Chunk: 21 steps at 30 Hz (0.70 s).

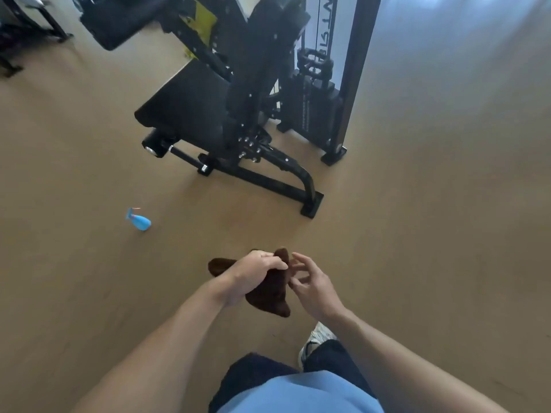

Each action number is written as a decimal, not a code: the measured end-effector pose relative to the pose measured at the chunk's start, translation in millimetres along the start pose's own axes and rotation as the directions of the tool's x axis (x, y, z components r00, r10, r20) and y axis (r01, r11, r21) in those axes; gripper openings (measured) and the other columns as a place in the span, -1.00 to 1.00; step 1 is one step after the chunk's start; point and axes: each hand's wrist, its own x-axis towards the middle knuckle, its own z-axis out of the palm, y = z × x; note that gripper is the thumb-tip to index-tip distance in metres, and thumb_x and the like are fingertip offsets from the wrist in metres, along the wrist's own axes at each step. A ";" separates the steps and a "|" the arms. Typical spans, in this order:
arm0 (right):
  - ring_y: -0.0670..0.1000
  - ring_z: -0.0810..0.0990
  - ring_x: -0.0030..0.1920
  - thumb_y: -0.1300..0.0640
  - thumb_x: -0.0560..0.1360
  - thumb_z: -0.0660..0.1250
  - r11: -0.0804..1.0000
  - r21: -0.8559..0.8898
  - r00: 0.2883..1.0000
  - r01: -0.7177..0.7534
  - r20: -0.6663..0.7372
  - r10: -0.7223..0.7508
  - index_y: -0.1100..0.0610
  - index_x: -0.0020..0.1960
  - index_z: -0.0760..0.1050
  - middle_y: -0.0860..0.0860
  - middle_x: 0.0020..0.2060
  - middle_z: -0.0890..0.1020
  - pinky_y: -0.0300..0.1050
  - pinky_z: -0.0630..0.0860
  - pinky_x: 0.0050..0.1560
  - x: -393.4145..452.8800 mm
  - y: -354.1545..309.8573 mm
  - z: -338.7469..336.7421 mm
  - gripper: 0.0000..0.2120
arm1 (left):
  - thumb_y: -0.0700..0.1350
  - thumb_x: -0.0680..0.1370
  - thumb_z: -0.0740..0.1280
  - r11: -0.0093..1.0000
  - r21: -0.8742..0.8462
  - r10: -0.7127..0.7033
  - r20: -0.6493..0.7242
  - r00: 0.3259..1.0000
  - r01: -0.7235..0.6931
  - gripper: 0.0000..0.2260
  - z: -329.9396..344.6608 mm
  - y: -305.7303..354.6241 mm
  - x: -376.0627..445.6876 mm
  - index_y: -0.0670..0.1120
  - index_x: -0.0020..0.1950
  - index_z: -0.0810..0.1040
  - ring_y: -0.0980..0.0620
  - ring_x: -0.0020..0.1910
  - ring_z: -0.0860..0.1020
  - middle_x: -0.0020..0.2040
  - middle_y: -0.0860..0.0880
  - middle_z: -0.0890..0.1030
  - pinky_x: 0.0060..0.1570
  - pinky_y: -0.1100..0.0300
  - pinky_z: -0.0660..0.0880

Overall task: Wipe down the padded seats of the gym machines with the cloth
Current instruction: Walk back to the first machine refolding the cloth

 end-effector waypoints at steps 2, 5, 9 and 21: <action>-0.10 0.63 0.03 0.04 0.40 0.35 0.977 -0.211 1.000 0.026 0.013 -0.024 -0.25 0.43 0.35 -0.18 0.08 0.60 -0.03 0.59 0.15 27.1 -10.2 -29.1 -0.39 | -0.04 0.45 0.32 0.995 0.098 0.023 0.010 1.000 -0.024 -0.79 -2.8 28.3 19.1 -0.02 -0.37 0.58 -0.03 -0.31 0.55 -0.33 -0.03 0.60 -0.20 0.16 0.44; -0.03 0.52 0.12 0.08 0.40 0.33 0.853 -0.520 0.997 0.049 0.071 -0.014 -0.18 0.27 0.51 -0.11 0.03 0.57 -0.11 0.49 0.13 64.7 -22.6 -73.9 -0.55 | -0.06 0.49 0.28 0.988 0.147 0.047 0.007 0.999 -0.047 -0.71 -7.1 67.6 40.7 -0.01 -0.44 0.49 0.06 -0.40 0.48 -0.42 0.05 0.52 -0.28 0.18 0.38; 0.03 0.50 0.10 -0.01 0.38 0.35 0.765 -0.643 0.998 0.025 0.063 0.020 -0.06 -0.01 0.58 -0.10 -0.03 0.57 -0.10 0.44 0.08 105.2 -27.9 -115.0 -0.80 | -0.03 0.44 0.28 0.985 0.163 0.063 -0.070 0.996 -0.051 -0.77 -22.5 100.8 75.9 -0.01 -0.41 0.42 0.00 -0.37 0.43 -0.40 0.00 0.47 -0.21 0.10 0.33; -0.02 0.62 0.05 0.11 0.45 0.15 0.960 -0.254 0.971 -0.116 0.175 0.164 -0.18 0.04 0.53 -0.08 0.01 0.66 0.11 0.60 0.14 237.8 -92.3 -142.7 -0.72 | 0.16 0.58 0.32 0.986 0.083 0.161 -0.322 0.933 -0.142 -0.63 -104.1 160.4 208.5 -0.09 -0.22 0.67 -0.04 -0.11 0.66 -0.25 -0.03 0.69 -0.01 0.09 0.57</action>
